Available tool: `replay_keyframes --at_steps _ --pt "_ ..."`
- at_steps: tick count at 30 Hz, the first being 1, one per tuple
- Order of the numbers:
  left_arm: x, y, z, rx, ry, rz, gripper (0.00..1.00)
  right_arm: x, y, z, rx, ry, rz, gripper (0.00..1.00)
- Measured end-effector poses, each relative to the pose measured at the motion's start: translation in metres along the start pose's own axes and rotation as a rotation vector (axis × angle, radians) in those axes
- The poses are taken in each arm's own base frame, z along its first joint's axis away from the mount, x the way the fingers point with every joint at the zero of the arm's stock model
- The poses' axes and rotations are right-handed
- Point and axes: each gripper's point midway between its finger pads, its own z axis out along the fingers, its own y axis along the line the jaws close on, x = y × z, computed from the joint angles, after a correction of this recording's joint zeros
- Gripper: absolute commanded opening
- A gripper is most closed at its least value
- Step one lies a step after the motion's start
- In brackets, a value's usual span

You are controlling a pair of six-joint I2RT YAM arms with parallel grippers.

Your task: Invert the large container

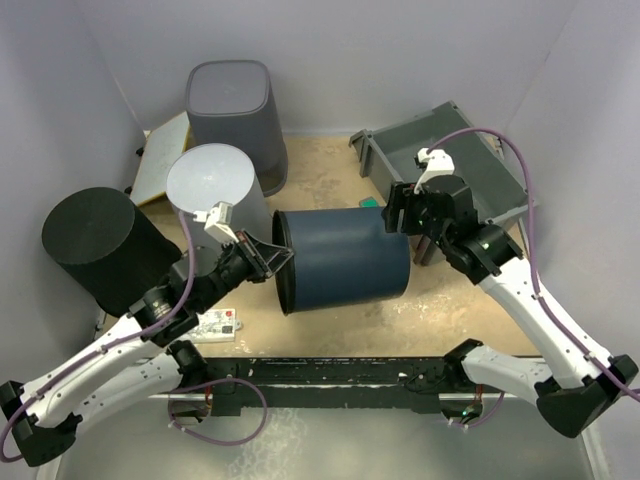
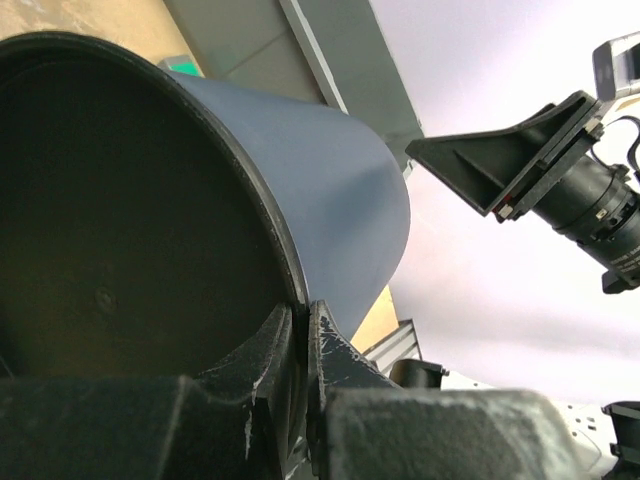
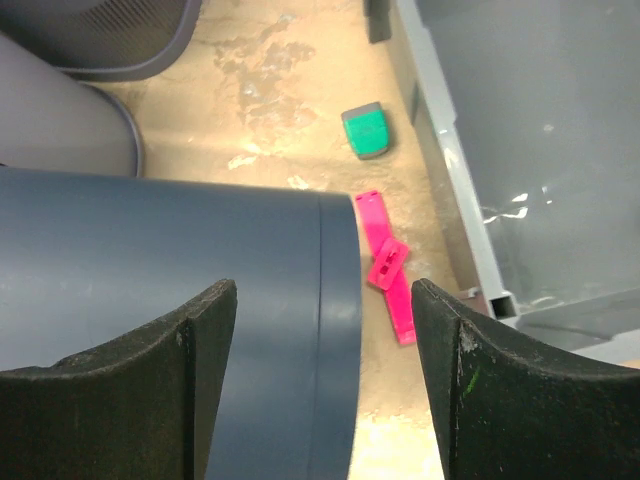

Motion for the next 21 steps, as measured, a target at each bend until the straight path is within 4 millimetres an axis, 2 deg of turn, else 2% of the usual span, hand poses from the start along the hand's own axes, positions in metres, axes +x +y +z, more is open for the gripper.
replay_keyframes --at_steps 4,9,16,21 --pt "-0.006 -0.011 0.007 -0.037 0.042 0.089 0.00 -0.008 -0.006 -0.009 0.017 -0.038 -0.018 0.73" --pt "-0.019 -0.031 0.014 -0.046 0.069 0.194 0.00 -0.005 0.001 -0.010 -0.026 -0.027 -0.024 0.65" --pt "-0.039 -0.055 0.028 -0.056 0.088 0.331 0.00 0.031 0.010 -0.006 -0.104 0.060 -0.008 0.63" --pt "-0.042 -0.064 0.046 -0.062 0.117 0.415 0.00 0.058 0.024 -0.008 -0.201 0.103 0.060 0.61"
